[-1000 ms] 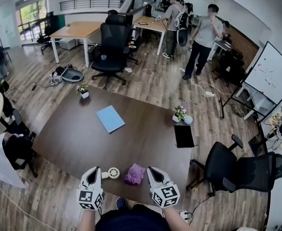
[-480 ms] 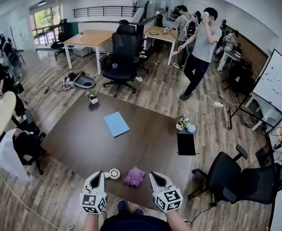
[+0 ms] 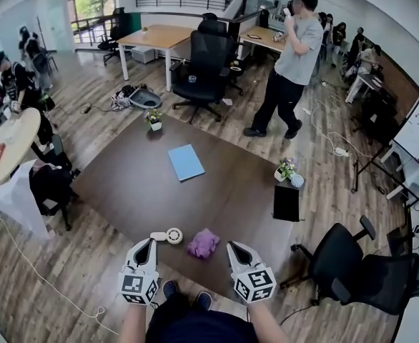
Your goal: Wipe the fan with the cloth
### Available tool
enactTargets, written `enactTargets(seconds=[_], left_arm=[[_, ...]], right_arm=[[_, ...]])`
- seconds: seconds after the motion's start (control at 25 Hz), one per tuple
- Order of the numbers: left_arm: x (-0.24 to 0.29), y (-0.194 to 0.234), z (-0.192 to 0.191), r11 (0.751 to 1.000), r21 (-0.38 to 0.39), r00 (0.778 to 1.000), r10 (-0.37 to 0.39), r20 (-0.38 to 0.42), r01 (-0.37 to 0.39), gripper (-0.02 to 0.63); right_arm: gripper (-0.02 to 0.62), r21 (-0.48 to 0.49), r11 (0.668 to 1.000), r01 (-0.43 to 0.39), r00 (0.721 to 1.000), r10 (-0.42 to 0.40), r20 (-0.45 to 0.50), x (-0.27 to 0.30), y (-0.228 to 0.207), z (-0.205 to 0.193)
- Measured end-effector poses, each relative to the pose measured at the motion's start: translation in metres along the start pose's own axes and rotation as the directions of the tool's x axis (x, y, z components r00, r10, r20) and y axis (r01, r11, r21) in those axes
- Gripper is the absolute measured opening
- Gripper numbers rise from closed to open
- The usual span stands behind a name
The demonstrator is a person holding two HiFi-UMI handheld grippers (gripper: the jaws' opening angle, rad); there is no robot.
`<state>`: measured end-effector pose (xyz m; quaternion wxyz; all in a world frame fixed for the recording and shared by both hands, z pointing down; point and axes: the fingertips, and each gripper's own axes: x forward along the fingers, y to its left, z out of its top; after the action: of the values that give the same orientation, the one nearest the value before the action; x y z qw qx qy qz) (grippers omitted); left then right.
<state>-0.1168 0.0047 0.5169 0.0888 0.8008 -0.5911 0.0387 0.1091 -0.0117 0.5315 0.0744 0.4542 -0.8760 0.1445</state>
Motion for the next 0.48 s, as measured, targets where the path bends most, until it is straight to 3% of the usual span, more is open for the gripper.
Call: enactTargets(seconds=[0.48], left_arm=[[0.007,0.007,0.002,1.0,0.003,1.0,-0.006,0.002,0.006,-0.005]], right_arm=[[0.011,0.001,1.0,-0.006,1.0,0.006,0.011,0.015,-0.003,0.008]])
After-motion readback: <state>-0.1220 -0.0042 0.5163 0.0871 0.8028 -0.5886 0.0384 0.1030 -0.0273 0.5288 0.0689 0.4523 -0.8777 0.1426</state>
